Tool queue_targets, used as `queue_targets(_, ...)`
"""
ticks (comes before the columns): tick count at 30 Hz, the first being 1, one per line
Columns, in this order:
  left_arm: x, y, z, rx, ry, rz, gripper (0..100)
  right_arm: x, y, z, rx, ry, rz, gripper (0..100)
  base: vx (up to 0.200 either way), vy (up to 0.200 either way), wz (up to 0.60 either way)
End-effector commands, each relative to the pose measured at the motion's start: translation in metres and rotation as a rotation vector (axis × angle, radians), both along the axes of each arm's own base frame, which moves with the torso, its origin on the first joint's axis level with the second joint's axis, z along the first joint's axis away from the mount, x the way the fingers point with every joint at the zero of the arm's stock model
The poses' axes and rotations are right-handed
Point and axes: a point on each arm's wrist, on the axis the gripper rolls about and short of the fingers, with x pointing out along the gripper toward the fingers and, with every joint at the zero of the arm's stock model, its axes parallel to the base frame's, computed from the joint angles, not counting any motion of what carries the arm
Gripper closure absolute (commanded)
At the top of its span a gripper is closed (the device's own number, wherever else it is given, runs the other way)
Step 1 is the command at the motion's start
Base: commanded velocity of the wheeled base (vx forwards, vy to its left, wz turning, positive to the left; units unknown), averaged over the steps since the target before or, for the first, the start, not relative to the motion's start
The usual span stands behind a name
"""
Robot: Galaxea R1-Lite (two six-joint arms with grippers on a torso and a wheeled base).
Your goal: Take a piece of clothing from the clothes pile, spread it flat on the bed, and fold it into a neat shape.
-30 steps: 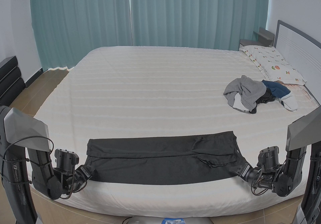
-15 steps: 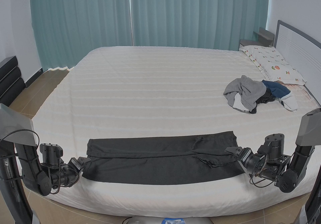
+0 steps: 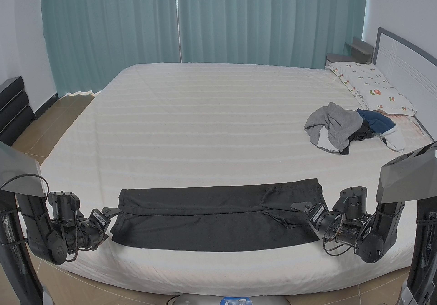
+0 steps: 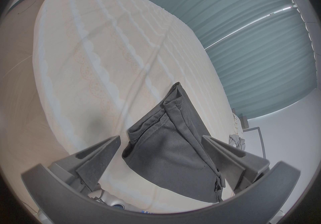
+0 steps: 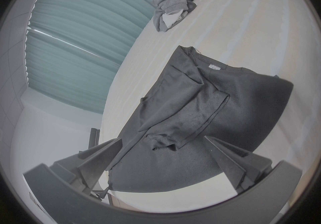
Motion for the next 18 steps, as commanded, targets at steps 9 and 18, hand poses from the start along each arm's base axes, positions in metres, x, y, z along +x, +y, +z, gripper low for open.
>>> queue_targets(9, 0.0, 0.0, -0.001, 0.002, 0.0, 0.002, 0, 0.014, 0.002, -0.022, -0.025, 0.02, -0.025, 0, 0.0, 0.0, 0.0)
queue_targets(18, 0.001, 0.0, 0.0, 0.003, -0.001, 0.003, 0, 0.016, 0.002, -0.027, -0.055, 0.017, -0.065, 0, 0.0, 0.0, 0.0)
